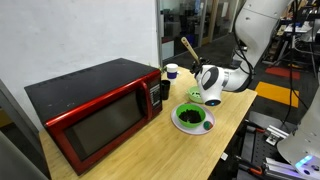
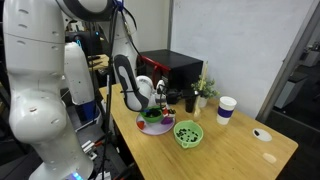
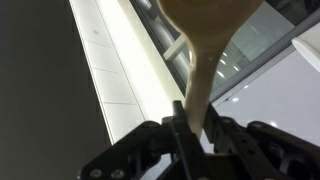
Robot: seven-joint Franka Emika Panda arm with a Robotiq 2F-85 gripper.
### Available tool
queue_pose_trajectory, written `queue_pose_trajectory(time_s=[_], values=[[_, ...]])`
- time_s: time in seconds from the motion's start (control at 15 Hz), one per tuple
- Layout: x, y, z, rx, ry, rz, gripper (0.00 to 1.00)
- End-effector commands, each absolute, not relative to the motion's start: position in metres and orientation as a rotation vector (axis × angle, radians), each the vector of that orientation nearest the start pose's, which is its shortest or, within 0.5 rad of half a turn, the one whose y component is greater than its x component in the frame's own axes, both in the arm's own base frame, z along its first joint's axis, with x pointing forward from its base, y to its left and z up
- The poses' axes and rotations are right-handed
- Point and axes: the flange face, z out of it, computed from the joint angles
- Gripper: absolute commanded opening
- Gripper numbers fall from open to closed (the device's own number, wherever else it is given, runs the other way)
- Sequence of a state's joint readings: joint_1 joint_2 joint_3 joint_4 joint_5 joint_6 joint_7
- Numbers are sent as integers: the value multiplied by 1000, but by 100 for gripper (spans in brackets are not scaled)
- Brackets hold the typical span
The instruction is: Use the spoon to transfer one scoop of contents from the dark green bowl to the light green bowl
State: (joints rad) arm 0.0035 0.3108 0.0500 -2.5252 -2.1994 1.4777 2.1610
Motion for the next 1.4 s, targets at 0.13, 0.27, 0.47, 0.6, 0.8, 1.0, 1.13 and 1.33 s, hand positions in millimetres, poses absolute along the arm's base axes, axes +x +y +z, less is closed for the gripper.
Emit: queue_pose_trajectory(time_s=[0.13, 0.27, 0.47, 0.6, 0.8, 1.0, 1.13, 1.33], values=[[467, -72, 245, 1526, -482, 1145, 6], [468, -74, 253, 1545, -595, 1106, 6], [467, -76, 264, 1553, -760, 1056, 6], [467, -78, 271, 1547, -881, 1015, 6], [466, -80, 279, 1559, -1058, 943, 6], [467, -79, 287, 1616, -1217, 881, 6], [469, -76, 292, 1676, -1315, 850, 6], [473, -69, 299, 1815, -1421, 838, 6]])
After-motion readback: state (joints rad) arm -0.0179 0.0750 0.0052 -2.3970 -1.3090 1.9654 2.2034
